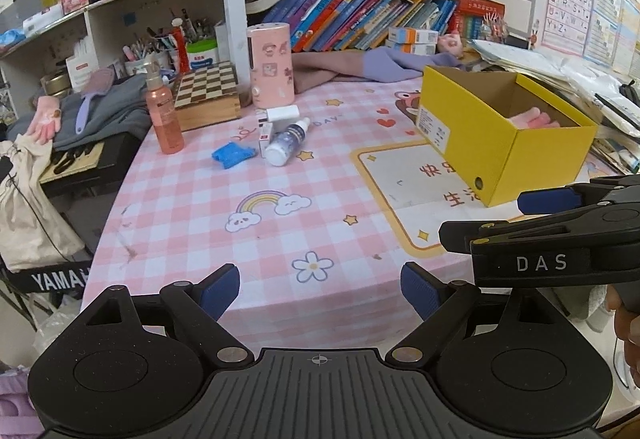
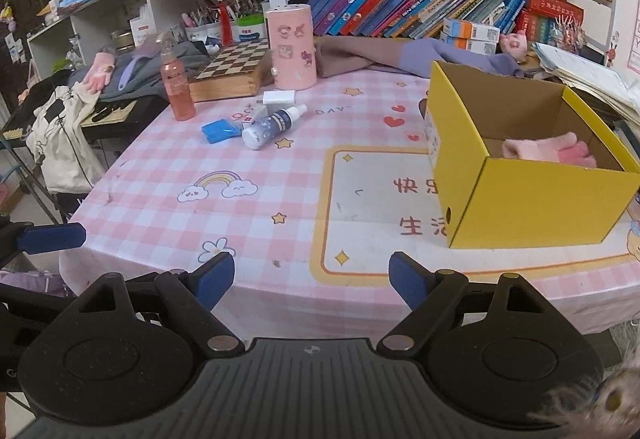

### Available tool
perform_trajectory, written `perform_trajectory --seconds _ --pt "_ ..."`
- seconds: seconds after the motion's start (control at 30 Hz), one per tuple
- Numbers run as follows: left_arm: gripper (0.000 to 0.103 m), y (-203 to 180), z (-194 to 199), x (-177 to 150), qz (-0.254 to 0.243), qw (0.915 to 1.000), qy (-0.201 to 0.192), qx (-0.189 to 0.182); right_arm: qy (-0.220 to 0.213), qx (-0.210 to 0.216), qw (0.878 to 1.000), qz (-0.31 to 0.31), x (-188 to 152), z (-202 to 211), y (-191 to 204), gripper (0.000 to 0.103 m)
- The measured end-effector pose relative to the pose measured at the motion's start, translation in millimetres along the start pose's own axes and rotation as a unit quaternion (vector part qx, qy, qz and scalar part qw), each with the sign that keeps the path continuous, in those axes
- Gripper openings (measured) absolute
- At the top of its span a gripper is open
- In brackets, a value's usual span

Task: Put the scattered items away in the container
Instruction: 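Move both open tools back toward the remaining items on the table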

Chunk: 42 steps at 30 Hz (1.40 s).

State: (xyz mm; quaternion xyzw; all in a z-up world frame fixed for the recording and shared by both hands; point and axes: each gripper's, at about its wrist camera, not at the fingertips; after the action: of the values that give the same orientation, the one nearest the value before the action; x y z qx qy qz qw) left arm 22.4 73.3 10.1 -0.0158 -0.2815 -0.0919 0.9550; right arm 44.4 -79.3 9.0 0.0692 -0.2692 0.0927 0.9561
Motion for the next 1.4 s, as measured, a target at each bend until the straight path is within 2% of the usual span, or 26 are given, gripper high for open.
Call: perform_trajectory --seconds 0.27,0.93,1.4 --pt "0.09 7 -13 17 0.004 1.0 -0.001 0.008 -0.003 0.007 1.0 0.005 22 -15 -1 0.084" --pt "0.09 31 -65 81 0.042 0.999 0.011 0.009 -0.003 0.006 1.0 0.019 105 -66 -18 0.084" --pt "0.09 42 -103 118 0.056 0.9977 0.02 0.032 0.011 0.014 1.0 0.025 157 -112 -32 0.084"
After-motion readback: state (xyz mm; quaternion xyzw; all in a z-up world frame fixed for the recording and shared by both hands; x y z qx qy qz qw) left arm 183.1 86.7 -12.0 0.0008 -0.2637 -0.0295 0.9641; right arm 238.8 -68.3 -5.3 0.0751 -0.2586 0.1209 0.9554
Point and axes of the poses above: each gripper's, at about its wrist camera, not at the fingertips, and z roughly against the way its jaws point, y to its left, x to its top, and after that the axes turned 15 degrees about y, right-handed
